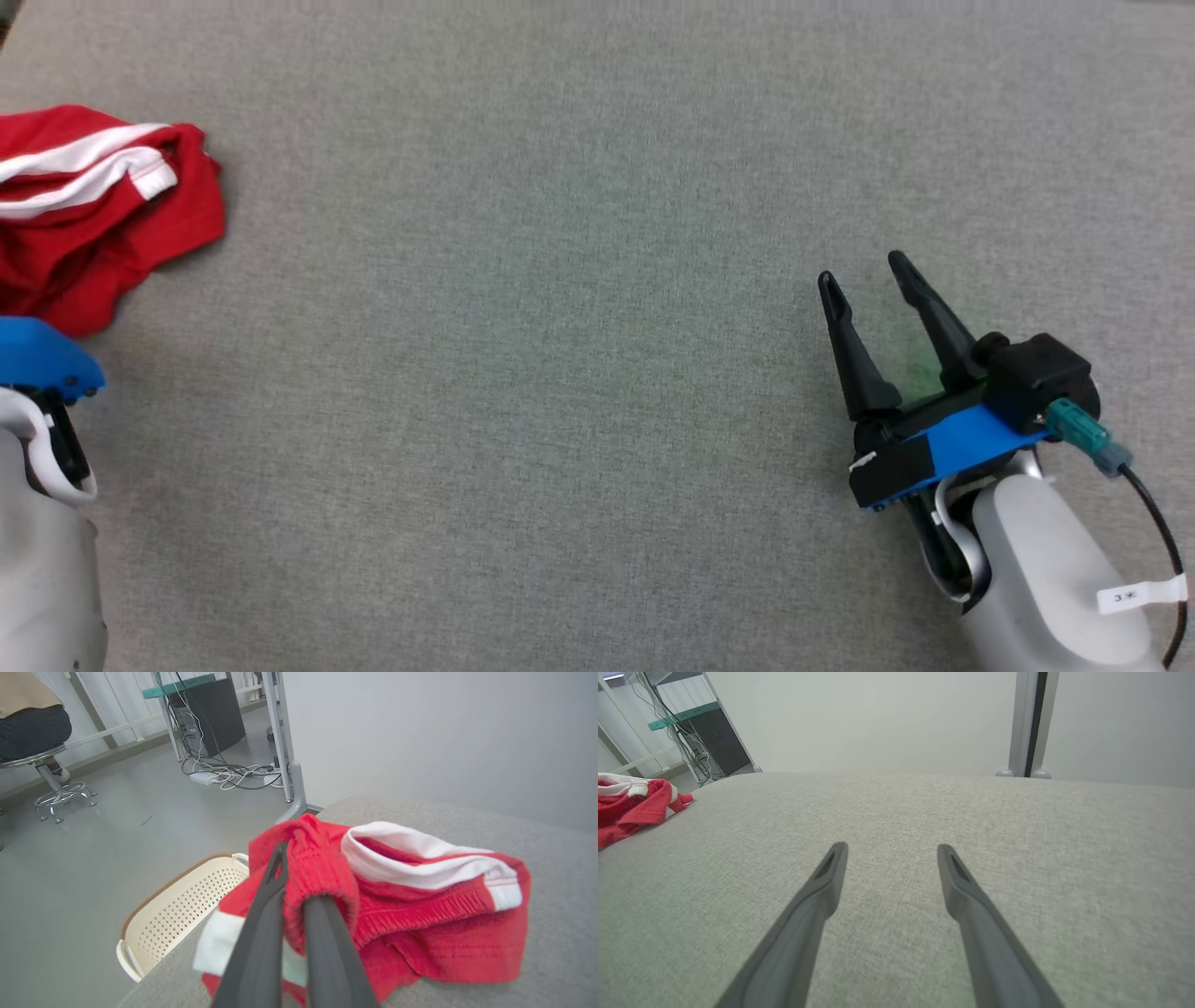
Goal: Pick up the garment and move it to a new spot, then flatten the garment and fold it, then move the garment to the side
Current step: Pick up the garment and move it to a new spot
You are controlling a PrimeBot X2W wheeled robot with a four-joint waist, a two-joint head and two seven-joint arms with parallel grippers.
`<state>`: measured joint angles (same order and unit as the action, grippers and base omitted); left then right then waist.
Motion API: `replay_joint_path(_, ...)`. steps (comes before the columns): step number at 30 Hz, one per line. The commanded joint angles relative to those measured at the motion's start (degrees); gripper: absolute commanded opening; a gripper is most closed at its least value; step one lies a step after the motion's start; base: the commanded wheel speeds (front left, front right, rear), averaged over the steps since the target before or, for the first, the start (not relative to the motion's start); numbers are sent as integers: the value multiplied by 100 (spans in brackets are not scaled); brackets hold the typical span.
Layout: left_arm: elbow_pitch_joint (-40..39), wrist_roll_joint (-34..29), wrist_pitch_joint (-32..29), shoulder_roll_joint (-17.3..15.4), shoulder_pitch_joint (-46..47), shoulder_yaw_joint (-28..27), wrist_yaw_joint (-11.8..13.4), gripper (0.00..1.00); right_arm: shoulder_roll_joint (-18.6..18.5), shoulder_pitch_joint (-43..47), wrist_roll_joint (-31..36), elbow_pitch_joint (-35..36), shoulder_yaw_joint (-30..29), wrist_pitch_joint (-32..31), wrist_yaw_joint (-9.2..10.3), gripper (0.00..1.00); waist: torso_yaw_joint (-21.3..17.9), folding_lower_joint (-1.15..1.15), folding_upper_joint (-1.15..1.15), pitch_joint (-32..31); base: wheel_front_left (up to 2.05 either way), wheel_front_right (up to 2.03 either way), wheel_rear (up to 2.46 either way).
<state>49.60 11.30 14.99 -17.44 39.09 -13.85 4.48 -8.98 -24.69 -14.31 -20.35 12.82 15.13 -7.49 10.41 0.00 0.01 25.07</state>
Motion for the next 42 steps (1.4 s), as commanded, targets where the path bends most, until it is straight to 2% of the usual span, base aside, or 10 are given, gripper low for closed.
replay_joint_path(1,-212,-111,24,12,23,56,-75,0,94,88,-70,-32,-49,-2,-1,100,-84,0,-1,-173,0,0,0)
replay_joint_path(7,-1050,-469,25,333,123,400,-450,0,345,274,-80,-175,-173,-1,-1,100,-329,0,-1,-653,0,0,0)
replay_joint_path(16,-1786,-969,26,1190,5,1429,-580,0,555,519,-95,-311,-296,-1,-1,100,-960,0,-1,-1106,0,0,0)
replay_joint_path(19,-1859,-912,26,1348,-109,1839,-707,0,586,546,-106,-349,-303,-1,-1,100,-1202,0,-1,-1172,0,0,0)
replay_joint_path(23,-1868,-663,26,1454,-277,2419,-740,0,602,546,-136,-383,-276,-1,-1,100,-1539,0,-1,-1225,0,0,0)
replay_joint_path(34,-1915,802,26,1456,-395,5073,-306,0,600,478,-406,-454,-100,-1,-1,100,-2320,0,-1,-1230,0,0,0)
replay_joint_path(37,-1962,1158,27,1452,-393,5626,-181,0,601,489,-418,-464,-101,-2,-1,100,-2414,0,-1,-1211,0,0,0)
replay_joint_path(41,-2031,1439,27,1447,-402,5984,-20,0,601,514,-425,-479,-116,-2,-1,100,-2447,0,-1,-1208,0,0,0)
replay_joint_path(42,-2029,1532,27,1451,-432,6044,25,40,601,526,-423,-485,-131,-2,-1,100,-2442,0,-1,-1214,0,0,0)
